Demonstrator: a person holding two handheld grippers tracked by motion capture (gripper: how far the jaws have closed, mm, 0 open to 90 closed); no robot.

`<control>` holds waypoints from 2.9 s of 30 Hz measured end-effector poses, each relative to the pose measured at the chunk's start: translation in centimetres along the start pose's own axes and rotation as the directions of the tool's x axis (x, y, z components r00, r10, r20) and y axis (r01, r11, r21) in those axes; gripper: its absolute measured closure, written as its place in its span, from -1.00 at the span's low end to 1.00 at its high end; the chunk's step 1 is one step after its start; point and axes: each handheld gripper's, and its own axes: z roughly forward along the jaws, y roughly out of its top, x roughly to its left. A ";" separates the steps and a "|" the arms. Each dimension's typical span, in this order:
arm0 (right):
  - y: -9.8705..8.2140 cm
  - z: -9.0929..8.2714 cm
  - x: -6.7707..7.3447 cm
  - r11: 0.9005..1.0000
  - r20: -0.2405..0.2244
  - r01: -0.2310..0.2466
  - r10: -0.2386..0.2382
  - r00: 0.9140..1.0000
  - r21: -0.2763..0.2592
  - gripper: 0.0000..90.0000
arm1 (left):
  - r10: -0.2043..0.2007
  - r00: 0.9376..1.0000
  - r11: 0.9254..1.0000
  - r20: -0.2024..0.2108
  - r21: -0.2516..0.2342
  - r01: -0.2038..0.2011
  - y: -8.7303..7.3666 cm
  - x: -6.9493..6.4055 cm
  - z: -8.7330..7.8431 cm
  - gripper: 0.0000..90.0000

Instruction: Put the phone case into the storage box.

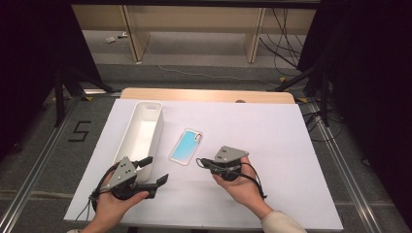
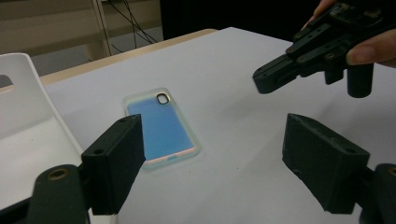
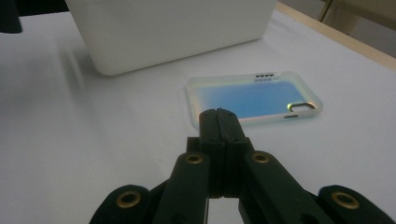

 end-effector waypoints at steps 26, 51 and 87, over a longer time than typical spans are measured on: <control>1.4 9.7 -0.4 0.988 -0.023 0.047 -0.044 0.999 0.148 1.00 | -0.004 1.000 1.000 -0.005 0.007 0.004 -0.1 0.1 -0.3 -0.55; 1.2 10.1 -0.7 0.976 -0.022 0.057 -0.053 0.998 0.210 1.00 | -0.010 1.000 1.000 -0.002 0.010 0.010 -0.2 0.2 -0.3 -0.55; 0.8 9.3 -1.3 0.970 -0.002 0.047 -0.048 0.999 0.238 1.00 | 0.001 1.000 1.000 -0.001 0.013 -0.001 -0.2 0.2 -0.3 -0.55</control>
